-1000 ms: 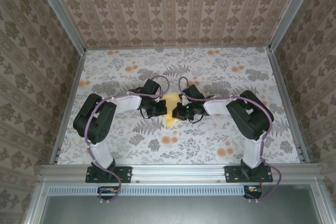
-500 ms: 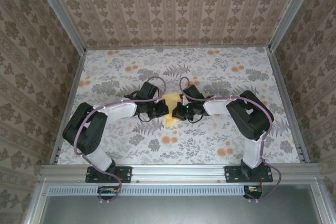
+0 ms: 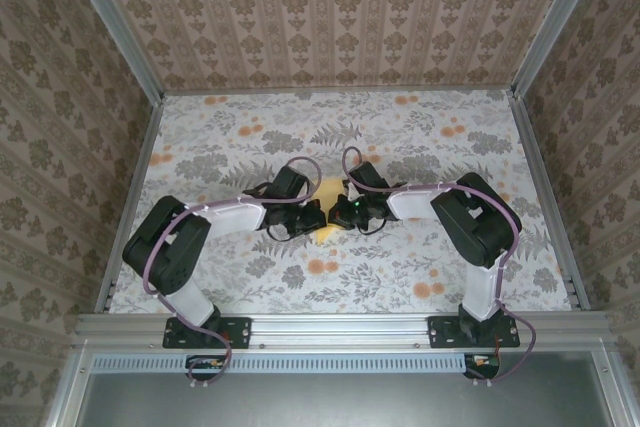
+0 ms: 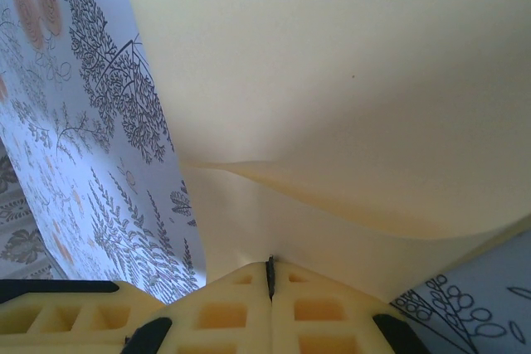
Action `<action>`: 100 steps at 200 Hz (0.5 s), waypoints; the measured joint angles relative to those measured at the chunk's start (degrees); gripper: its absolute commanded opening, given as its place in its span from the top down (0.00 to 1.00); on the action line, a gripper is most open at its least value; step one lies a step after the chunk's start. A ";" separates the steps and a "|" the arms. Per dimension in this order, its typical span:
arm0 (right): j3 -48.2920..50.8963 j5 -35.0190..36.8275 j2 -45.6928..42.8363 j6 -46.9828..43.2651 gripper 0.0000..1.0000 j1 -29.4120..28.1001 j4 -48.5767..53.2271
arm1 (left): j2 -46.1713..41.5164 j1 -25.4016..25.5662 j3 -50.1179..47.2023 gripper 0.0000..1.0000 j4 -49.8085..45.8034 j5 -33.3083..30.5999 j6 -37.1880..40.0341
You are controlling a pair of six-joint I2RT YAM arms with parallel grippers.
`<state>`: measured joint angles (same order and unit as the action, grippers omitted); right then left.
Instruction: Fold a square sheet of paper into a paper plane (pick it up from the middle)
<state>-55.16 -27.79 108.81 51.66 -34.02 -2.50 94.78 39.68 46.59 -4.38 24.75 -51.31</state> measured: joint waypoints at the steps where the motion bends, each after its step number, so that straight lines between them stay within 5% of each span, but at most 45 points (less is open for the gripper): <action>1: 0.00 -0.02 0.00 0.00 0.98 0.00 0.02 | 0.00 0.00 -0.02 0.99 0.04 0.00 -0.02; 100: 0.00 0.02 0.00 0.74 0.98 0.00 0.00 | 0.11 0.85 -3.63 0.99 0.90 0.07 -0.20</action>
<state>-55.16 -27.77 108.81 52.40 -34.02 -2.50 94.89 40.53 42.96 -3.49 24.82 -51.51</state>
